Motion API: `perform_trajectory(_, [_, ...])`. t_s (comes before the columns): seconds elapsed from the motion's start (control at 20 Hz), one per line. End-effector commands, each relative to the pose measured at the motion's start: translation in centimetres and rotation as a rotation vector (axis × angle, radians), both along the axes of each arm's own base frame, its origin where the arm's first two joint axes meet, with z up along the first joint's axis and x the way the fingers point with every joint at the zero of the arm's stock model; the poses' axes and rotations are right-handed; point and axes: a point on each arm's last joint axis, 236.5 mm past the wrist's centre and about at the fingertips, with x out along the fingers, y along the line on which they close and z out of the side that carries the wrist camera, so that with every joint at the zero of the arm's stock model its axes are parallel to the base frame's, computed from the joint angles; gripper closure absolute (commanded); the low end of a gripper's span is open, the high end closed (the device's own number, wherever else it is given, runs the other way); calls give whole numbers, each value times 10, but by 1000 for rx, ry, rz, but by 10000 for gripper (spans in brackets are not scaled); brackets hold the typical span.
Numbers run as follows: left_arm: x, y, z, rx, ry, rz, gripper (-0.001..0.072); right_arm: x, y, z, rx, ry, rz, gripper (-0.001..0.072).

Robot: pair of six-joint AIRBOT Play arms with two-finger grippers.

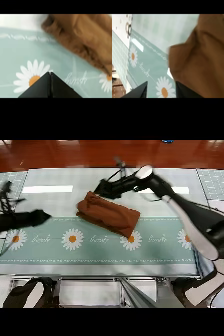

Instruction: Fold the shirts.

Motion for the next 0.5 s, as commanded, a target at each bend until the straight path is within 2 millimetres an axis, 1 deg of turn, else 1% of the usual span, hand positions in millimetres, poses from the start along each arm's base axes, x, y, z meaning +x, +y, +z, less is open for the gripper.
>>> perform_trajectory(0.0, [30, 32, 90, 17, -203, 101, 694, -6, -95, 42, -75, -3, 33, 306])
perform_trajectory(0.05, [34, 38, 114, 34, -254, 113, 694, -10, -141, 52, -180, -26, 6, 306])
perform_trajectory(0.1, [34, 38, 127, 43, -280, 107, 694, -16, -186, 57, -315, -43, -43, 306])
perform_trajectory(0.15, [32, 32, 133, 32, -285, 90, 694, -25, -238, 59, -486, -57, -125, 306])
perform_trajectory(0.2, [29, 24, 129, 14, -270, 68, 694, -36, -293, 58, -669, -46, -239, 306])
perform_trajectory(0.25, [25, 16, 121, 0, -242, 40, 694, -54, -352, 57, -855, -14, -392, 306])
perform_trajectory(0.3, [21, 8, 110, -10, -216, 18, 694, -78, -402, 57, -998, 10, -532, 306])
perform_trajectory(0.35, [18, -2, 98, -22, -188, -7, 694, -101, -431, 52, -1068, 13, -615, 306])
perform_trajectory(0.4, [15, -10, 85, -33, -161, -28, 694, -120, -442, 37, -1063, 21, -659, 305])
perform_trajectory(0.45, [12, -19, 73, -43, -137, -47, 694, -138, -440, 14, -1015, 44, -683, 306])
